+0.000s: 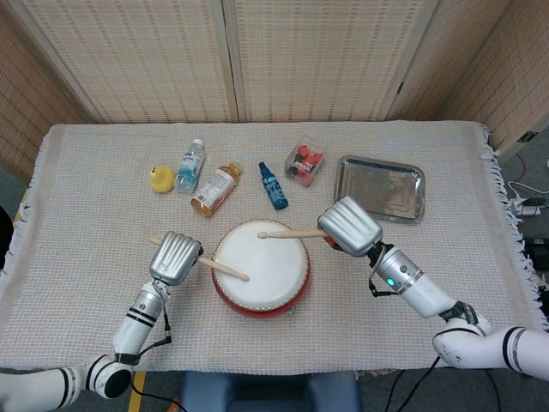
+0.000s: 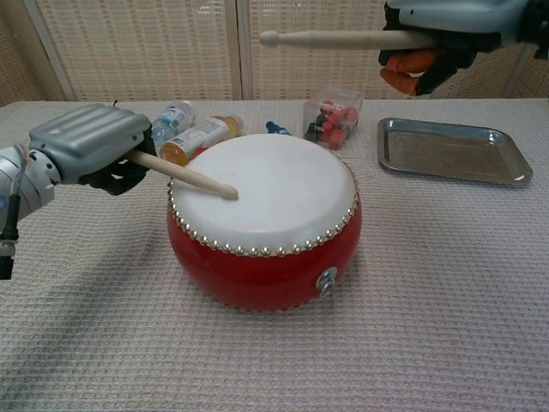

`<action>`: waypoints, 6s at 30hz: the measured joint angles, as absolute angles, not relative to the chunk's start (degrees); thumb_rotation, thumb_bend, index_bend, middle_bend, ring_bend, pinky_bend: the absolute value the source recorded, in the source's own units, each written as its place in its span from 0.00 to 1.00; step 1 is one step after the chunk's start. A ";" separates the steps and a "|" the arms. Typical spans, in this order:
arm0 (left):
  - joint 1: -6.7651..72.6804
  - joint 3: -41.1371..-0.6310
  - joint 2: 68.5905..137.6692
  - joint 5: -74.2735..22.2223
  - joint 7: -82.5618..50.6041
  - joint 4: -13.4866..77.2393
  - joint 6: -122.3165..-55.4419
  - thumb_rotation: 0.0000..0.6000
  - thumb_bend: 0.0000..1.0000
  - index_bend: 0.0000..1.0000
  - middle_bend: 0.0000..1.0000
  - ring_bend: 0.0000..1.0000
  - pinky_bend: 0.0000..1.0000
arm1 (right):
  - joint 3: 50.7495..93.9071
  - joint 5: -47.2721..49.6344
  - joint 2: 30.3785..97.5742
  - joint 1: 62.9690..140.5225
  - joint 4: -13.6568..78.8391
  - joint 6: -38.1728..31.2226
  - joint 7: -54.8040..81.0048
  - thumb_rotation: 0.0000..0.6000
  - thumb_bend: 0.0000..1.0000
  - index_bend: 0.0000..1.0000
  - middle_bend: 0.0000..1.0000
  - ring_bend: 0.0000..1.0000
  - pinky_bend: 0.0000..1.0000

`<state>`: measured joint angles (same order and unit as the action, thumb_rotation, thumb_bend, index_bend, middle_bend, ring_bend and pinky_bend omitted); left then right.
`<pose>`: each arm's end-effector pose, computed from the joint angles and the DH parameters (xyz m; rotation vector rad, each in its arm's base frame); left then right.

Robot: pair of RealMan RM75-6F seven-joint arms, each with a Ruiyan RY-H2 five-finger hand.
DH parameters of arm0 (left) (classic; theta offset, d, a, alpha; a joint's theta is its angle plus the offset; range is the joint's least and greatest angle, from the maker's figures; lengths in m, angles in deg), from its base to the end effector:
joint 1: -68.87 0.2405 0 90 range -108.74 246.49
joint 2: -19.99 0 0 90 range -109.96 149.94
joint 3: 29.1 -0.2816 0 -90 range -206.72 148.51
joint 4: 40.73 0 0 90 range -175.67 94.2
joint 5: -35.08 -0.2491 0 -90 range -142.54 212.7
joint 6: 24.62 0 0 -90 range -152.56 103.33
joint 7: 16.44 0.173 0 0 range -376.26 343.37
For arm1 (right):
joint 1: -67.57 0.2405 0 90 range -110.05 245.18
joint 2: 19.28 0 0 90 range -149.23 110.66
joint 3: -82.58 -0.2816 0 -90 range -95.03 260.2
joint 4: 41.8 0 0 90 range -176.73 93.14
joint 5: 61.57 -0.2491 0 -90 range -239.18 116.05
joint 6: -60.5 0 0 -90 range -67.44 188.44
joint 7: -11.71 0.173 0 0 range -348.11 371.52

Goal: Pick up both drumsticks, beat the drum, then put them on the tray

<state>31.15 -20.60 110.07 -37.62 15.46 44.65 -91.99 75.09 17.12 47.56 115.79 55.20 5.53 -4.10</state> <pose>-0.1596 0.3722 -0.0449 -1.8056 -0.6002 -0.9271 -0.1127 -0.4012 0.0437 2.0727 -0.5036 0.9744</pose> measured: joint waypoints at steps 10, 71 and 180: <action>34.03 -15.30 100.39 -38.67 6.64 55.43 -98.70 1.00 0.87 1.00 1.00 1.00 1.00 | 79.35 11.20 51.71 117.30 49.74 15.93 -11.64 1.00 0.77 1.00 1.00 1.00 1.00; 42.46 -16.05 95.56 -37.85 -3.52 51.41 -102.68 1.00 0.87 1.00 1.00 1.00 1.00 | 72.16 12.35 84.05 118.96 -27.52 34.42 33.10 1.00 0.31 0.03 0.16 0.04 0.16; 17.52 -13.32 112.84 -14.40 31.50 58.26 -96.51 1.00 0.84 1.00 1.00 1.00 1.00 | 63.45 -27.00 67.54 128.84 64.51 -3.73 -18.57 1.00 0.29 0.55 0.32 0.21 0.21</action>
<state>17.52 -13.32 112.84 -14.40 31.50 58.26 -96.51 63.45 -27.00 67.54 128.84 64.51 -3.73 -18.57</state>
